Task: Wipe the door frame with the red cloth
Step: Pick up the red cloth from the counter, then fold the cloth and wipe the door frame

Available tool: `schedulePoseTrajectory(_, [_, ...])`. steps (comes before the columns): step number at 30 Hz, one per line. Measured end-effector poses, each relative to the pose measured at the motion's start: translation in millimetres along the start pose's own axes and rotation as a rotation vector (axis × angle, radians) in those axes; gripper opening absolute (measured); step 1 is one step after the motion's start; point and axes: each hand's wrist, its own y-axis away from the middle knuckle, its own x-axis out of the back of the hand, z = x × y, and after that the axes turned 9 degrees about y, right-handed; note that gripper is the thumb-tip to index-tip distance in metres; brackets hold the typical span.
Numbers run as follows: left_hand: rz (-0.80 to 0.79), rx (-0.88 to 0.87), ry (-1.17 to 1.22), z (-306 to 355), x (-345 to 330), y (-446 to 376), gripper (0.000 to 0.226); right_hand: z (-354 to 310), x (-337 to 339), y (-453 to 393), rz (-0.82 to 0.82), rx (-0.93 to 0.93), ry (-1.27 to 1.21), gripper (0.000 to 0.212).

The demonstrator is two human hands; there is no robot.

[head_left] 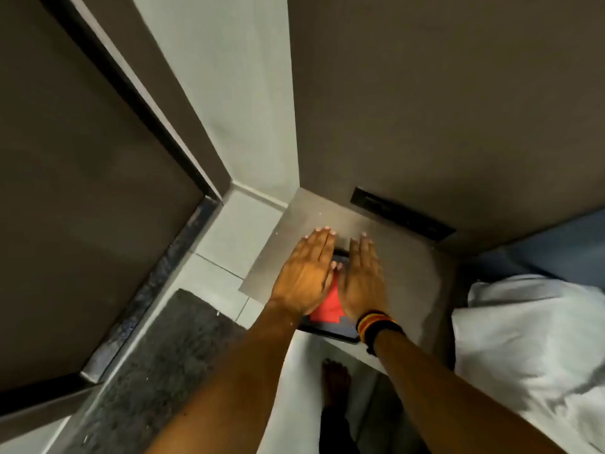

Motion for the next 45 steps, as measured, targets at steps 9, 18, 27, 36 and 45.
schedulePoseTrajectory(9, [-0.062,0.648,0.398,-44,-126,-11,0.031,40,-130,-30,-0.231,-0.327,-0.163,0.058])
schedulePoseTrajectory(18, [0.076,0.786,0.627,-58,-152,-23,0.022,40,-130,-57,-0.169,-0.562,-0.462,0.028])
schedulePoseTrajectory(27, [0.47,0.675,1.152,-55,1,-7,0.015,-57,9,-57,-0.026,-0.231,-0.808,0.019])
schedulePoseTrajectory(36, [0.84,0.251,1.037,-52,317,76,0.028,-278,234,-1,0.087,0.239,-1.01,0.028])
schedulePoseTrajectory(45, [1.296,0.101,0.629,-31,584,330,0.028,-536,388,183,0.21,0.832,-1.041,0.023])
